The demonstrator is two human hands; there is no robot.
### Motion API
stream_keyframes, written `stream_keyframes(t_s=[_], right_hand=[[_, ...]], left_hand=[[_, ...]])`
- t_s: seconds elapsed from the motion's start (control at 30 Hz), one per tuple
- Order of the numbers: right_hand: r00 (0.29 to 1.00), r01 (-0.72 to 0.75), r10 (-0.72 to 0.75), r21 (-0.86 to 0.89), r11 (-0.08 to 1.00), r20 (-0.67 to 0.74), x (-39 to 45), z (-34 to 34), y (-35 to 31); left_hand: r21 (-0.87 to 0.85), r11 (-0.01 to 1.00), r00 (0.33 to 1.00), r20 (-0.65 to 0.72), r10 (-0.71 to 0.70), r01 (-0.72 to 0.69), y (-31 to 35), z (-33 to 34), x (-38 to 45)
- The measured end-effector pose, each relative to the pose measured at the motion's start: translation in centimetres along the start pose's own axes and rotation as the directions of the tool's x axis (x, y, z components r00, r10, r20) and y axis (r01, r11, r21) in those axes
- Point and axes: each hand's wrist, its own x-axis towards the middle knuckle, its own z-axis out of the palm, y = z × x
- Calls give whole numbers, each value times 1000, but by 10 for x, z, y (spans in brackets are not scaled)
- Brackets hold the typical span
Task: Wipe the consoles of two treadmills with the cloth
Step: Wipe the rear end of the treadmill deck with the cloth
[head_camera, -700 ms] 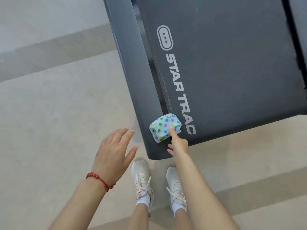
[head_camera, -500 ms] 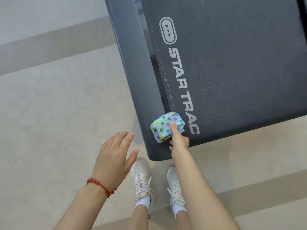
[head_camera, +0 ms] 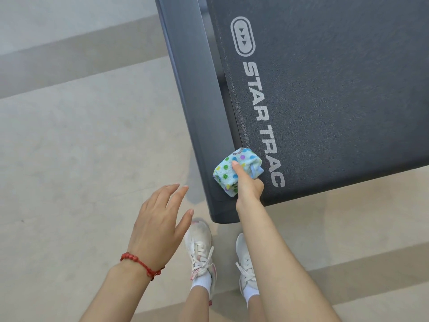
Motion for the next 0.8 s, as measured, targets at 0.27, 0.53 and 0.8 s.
stream_keyframes(t_s=[0.27,0.53,0.8], right_hand=[[965,196,-177,-85,977,194,-17,-7,-5],[862,444,-311,-302,843,399,-97,-44,-31],[762,568,-376,-265,779,528,-235,-84,-92]], left_hand=[[-4,1000,999,-30,-17,17,3,-16,-6],[-35,997,991,-115,-70,67,30,-80,-18],[-47,997,962,-264,-68,58,85,-191,-46]])
